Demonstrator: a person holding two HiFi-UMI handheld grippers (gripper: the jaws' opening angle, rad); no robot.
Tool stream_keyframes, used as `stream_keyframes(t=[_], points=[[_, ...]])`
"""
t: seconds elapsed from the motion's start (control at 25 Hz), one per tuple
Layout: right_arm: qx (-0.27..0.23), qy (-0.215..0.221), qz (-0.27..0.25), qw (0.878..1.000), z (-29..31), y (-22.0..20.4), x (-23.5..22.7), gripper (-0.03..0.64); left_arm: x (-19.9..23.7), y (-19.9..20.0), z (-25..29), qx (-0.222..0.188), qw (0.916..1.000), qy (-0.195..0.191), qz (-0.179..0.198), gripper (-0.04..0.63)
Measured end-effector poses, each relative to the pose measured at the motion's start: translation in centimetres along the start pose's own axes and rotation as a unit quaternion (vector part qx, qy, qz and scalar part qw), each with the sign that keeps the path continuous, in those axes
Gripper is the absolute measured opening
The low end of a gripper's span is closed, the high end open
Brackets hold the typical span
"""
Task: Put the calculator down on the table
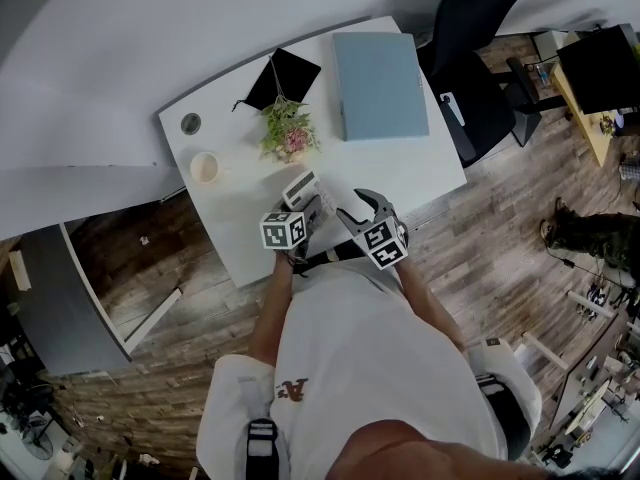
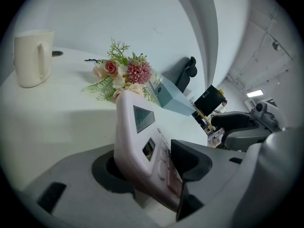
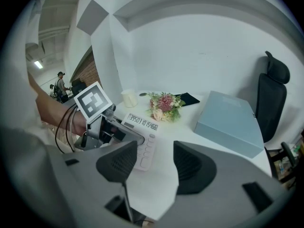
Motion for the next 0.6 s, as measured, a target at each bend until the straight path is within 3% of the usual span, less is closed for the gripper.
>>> stream_keyframes(t=[0.6], points=[[0.005,0.002,-0.007,1.0,0.44,0.38,0.36,0.242,0.24,0.03,-0.3,0.003,0.9983,0.043,0.039,0.319]])
Point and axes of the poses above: the fingertips, and each gripper's own axes: z forward along the fingers, x to its left, y out of its top, the point moved 8 cm from there along -z, backward along the fingers, and after that the axes turned 5 degrees about -x, right-handed, at the moved point
